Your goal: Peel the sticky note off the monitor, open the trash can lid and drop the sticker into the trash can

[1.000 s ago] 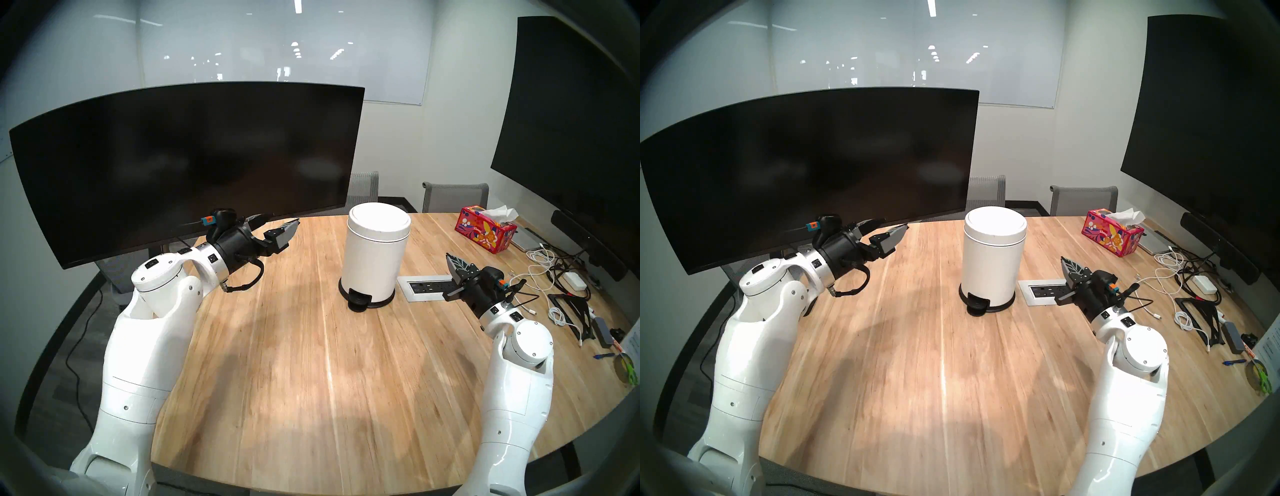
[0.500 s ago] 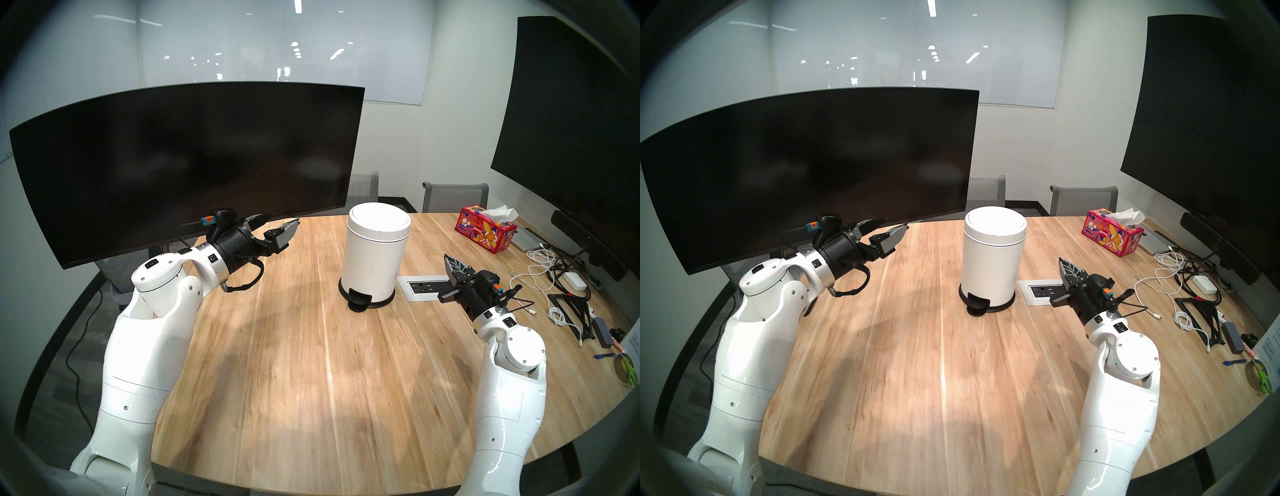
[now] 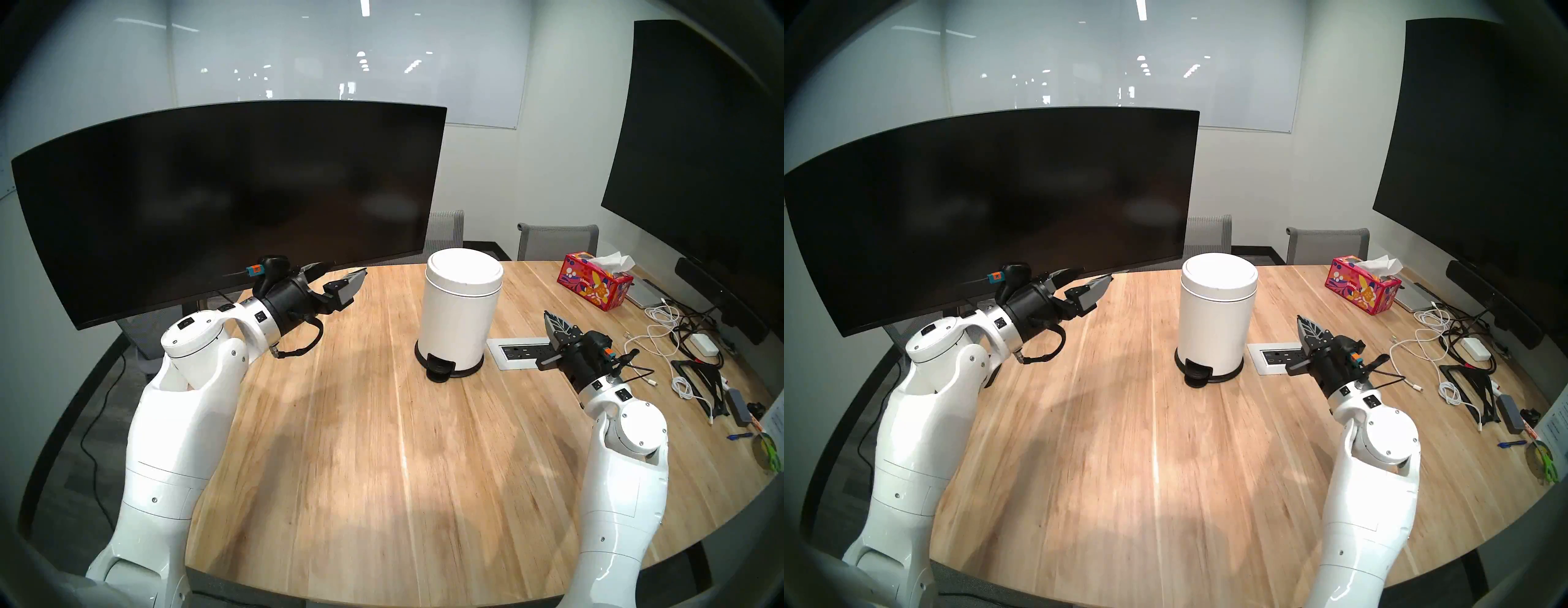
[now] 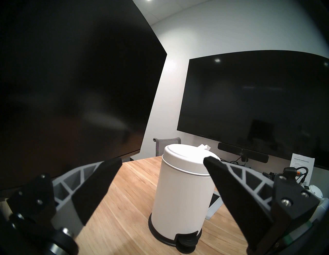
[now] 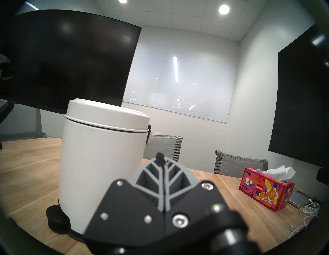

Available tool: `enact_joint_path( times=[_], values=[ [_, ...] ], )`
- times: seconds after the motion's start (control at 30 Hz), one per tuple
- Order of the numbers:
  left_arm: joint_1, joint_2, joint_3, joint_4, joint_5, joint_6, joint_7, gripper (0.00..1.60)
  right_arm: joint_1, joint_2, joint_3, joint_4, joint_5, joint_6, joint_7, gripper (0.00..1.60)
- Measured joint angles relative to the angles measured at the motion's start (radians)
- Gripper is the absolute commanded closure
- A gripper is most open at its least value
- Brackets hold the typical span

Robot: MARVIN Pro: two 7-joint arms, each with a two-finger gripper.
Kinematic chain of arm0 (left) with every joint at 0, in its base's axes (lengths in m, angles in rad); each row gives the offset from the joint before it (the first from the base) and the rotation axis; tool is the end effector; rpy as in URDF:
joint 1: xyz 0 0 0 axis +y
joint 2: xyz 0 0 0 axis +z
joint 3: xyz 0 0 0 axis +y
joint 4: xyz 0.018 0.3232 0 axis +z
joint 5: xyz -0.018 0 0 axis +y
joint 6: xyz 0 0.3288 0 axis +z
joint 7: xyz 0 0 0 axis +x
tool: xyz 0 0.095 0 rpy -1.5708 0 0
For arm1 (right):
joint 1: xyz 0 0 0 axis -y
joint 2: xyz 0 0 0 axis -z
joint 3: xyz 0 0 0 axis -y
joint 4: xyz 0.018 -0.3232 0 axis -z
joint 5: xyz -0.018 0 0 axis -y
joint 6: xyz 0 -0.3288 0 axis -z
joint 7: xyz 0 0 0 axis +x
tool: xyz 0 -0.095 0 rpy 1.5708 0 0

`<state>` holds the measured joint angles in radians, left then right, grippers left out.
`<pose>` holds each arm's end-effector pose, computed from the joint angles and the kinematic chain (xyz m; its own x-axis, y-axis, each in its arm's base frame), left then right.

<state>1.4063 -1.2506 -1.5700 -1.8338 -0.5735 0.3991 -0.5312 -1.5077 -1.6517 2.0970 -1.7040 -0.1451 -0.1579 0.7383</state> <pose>0.4473 0.0192 -0.1714 0.0144 0.2074 0.9782 -0.6519 -0.7398 0.1664 0.4093 -0.1286 -0.2726 -0.2358 0.1895 0.9531 0.1711 -0.9574 0.2327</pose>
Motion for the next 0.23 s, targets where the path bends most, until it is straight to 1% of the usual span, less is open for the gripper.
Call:
enact_joint_path(
  times=[0.23],
  values=[
    [0.000, 0.000, 0.000, 0.000, 0.000, 0.000, 0.000, 0.00, 0.000, 0.000, 0.000, 0.000, 0.000, -0.001, 0.000, 1.60]
  ],
)
